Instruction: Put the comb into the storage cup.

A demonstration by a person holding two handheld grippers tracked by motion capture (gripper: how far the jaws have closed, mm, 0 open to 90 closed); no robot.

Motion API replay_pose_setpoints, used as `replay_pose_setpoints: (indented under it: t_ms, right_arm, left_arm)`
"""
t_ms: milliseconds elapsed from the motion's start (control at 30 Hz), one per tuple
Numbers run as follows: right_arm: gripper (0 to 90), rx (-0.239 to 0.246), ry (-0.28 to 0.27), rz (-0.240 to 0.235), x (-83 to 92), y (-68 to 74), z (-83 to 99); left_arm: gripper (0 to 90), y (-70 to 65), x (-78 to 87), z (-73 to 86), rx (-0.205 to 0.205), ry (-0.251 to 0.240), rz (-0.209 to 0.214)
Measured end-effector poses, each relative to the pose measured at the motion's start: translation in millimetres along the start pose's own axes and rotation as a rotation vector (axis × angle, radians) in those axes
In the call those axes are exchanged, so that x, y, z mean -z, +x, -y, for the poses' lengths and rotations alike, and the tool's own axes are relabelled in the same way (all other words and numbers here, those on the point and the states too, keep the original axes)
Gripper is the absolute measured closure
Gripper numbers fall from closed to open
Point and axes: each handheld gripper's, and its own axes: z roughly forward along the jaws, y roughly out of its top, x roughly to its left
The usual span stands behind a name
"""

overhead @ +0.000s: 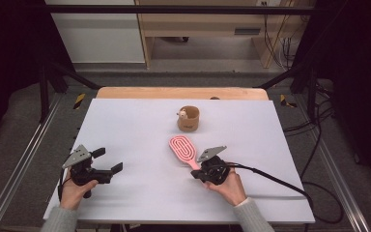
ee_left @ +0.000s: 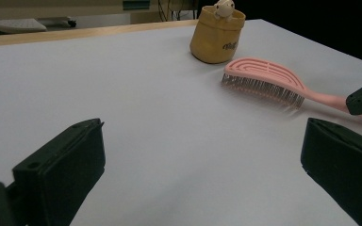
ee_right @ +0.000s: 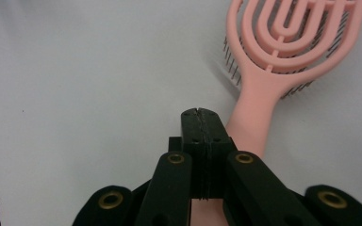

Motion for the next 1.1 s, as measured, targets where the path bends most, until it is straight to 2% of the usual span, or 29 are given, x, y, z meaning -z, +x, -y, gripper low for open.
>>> replay_pose_setpoints:
  t_ms: [233,433,533,567,600,667,733,833,867,933,1033,1067,1100]
  right_arm:
    - [90.0,-0.006,0.006,0.007,1.3,-2.6,2.0]
    - [87.9,-0.007,-0.012,-0.009,3.2,-1.6,1.1]
    - [79.1,-0.014,-0.056,-0.023,10.6,-0.8,-2.0]
    - [79.1,-0.014,-0.056,-0.023,10.6,-0.8,-2.0]
    - [71.0,-0.013,-0.082,-0.007,15.0,-1.4,-3.4]
    - [68.6,-0.014,-0.092,0.001,17.2,-1.5,-4.2]
    - [57.9,-0.012,-0.118,0.018,22.5,-2.8,-6.1]
    - [47.7,-0.017,-0.133,0.035,25.9,-4.2,-7.7]
    - [47.7,-0.017,-0.133,0.035,25.9,-4.2,-7.7]
    - [37.8,-0.028,-0.135,0.047,27.6,-5.6,-9.1]
    - [32.6,-0.033,-0.137,0.051,28.3,-7.3,-10.2]
    - [26.6,-0.040,-0.140,0.070,29.7,-8.7,-11.6]
    - [24.6,-0.047,-0.138,0.078,30.1,-8.8,-12.1]
  left_arm:
    - [0.4,0.1,0.0,0.1,0.000,0.000,-0.001]
    - [0.4,0.2,0.2,-0.1,0.000,-0.001,-0.001]
    - [0.4,0.3,0.3,-0.1,0.001,-0.001,-0.003]
    - [0.4,0.3,0.3,-0.1,0.001,-0.001,-0.003]
    - [0.4,0.3,0.3,-0.2,0.001,-0.002,-0.003]
    - [0.4,0.2,0.4,-0.3,0.001,-0.002,-0.003]
    - [0.4,0.2,0.3,-0.3,0.001,-0.002,-0.003]
    - [0.4,0.2,0.2,-0.3,0.001,-0.002,-0.004]
    - [0.4,0.3,0.2,-0.3,0.001,-0.002,-0.004]
    - [0.4,0.3,0.3,-0.3,0.002,-0.002,-0.004]
    - [0.4,0.3,0.2,-0.3,0.003,-0.002,-0.005]
    - [0.4,0.4,0.2,-0.2,0.002,-0.001,-0.005]
    - [0.4,0.5,0.1,-0.1,0.004,-0.001,-0.006]
